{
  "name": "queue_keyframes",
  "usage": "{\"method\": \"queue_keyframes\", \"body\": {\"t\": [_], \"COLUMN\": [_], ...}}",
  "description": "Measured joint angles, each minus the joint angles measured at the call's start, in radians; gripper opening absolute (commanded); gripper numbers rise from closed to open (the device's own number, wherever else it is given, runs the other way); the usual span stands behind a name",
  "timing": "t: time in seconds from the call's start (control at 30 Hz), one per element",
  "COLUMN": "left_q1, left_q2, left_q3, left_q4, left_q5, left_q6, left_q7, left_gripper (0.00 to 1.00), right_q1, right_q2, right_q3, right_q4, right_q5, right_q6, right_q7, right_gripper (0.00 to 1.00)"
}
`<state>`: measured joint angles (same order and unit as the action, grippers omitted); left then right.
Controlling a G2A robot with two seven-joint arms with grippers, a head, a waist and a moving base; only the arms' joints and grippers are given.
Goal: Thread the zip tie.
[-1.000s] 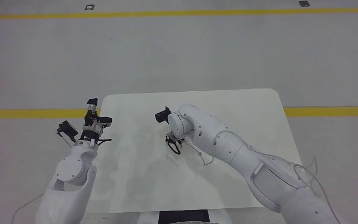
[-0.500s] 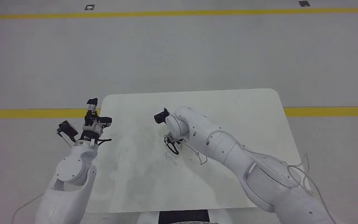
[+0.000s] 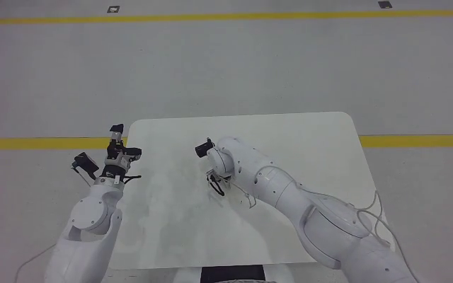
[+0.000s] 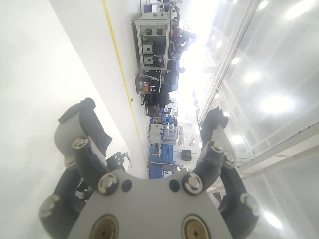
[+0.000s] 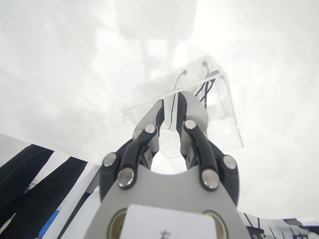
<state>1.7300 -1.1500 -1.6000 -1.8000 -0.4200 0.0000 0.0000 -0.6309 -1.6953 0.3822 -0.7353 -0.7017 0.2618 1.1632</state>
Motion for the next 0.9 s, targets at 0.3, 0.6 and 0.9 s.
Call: {"method": "queue_keyframes", "body": {"t": [0.3, 0.6, 0.9], "left_q1": [0.000, 0.000, 0.000], "left_q2": [0.000, 0.000, 0.000], "left_q3": [0.000, 0.000, 0.000], "left_q4": [0.000, 0.000, 0.000], "left_q5": [0.000, 0.000, 0.000], "left_q6": [0.000, 0.000, 0.000], "left_q7": [0.000, 0.000, 0.000], "left_gripper": [1.00, 1.00, 1.00], "right_q1": [-0.002, 0.002, 0.001], "right_q2": [-0.024, -0.039, -0.052], "right_q3": [0.008, 0.021, 0.029], "right_q4": [0.042, 0.076, 0.098], "right_q5": [-0.007, -0.021, -0.040], "right_q6": [-0.010, -0.015, -0.021], "right_q7": [-0.011, -0.015, -0.010], "right_gripper": [0.14, 0.15, 0.16]}}
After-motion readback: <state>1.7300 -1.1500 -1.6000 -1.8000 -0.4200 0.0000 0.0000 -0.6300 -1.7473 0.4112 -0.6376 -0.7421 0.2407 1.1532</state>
